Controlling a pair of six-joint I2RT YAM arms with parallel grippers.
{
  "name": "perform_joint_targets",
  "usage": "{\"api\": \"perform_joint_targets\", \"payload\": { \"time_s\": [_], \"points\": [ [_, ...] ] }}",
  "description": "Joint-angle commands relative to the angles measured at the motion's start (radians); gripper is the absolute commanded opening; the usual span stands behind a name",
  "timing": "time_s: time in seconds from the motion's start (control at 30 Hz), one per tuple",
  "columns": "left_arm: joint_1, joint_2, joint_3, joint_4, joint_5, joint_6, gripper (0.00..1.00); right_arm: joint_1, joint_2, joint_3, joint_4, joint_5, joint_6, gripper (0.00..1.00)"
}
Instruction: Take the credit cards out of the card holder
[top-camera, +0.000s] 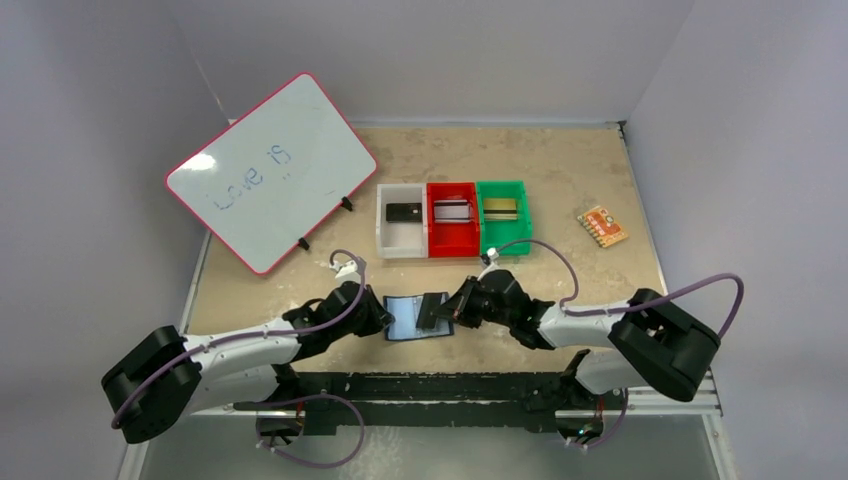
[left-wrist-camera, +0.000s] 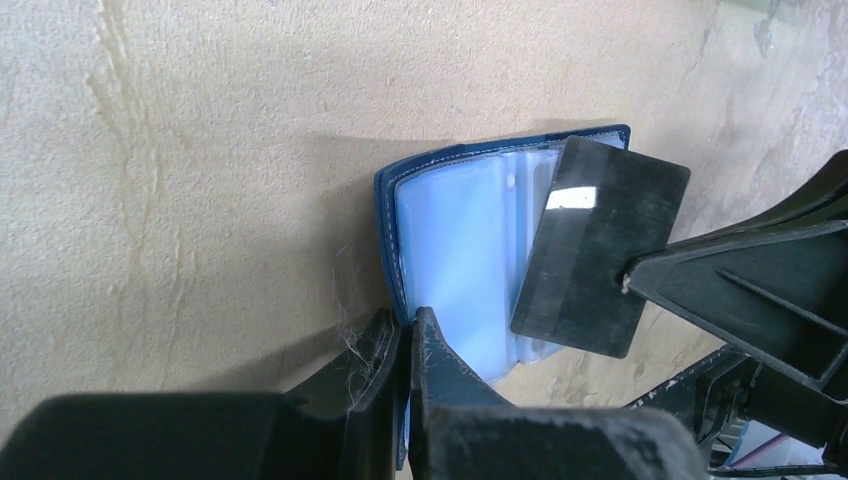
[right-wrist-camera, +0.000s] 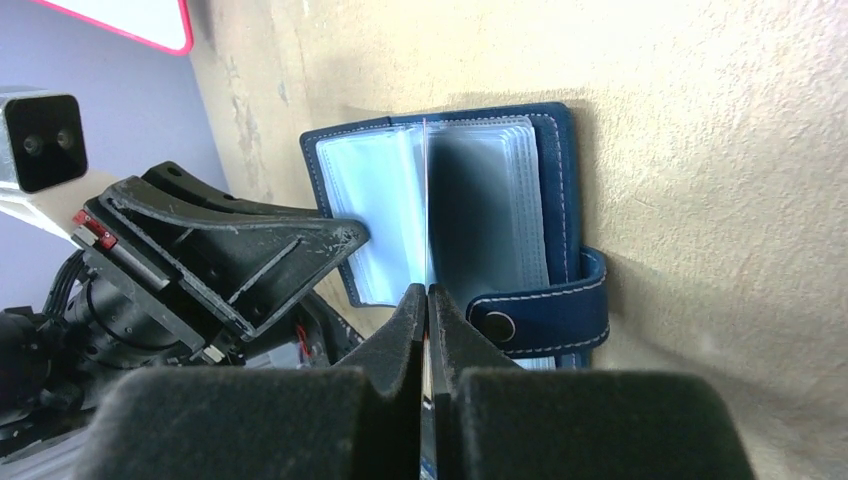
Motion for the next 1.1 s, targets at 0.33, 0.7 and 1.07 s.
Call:
{"api": "perform_joint_targets", "payload": {
  "time_s": [0.33,0.7,1.07],
  "points": [
    [0.001,-0.071,0.056,-0.096,-0.073,0.012,0.4,-0.004,-0.127,0.051,-0.107,0.066,-0.163,0.0],
    [0.002,-0.162,0.109,-0.219,-0.154,0.029,0.51,-0.003,-0.143,-0.033,0.138,0.025,-0.244,0.0],
    [0.001,-0.353,0.131,-0.299,-0.28,0.039,0.52,-0.002,-0.212,-0.085,0.333,-0.03,-0.524,0.0]
  ]
}}
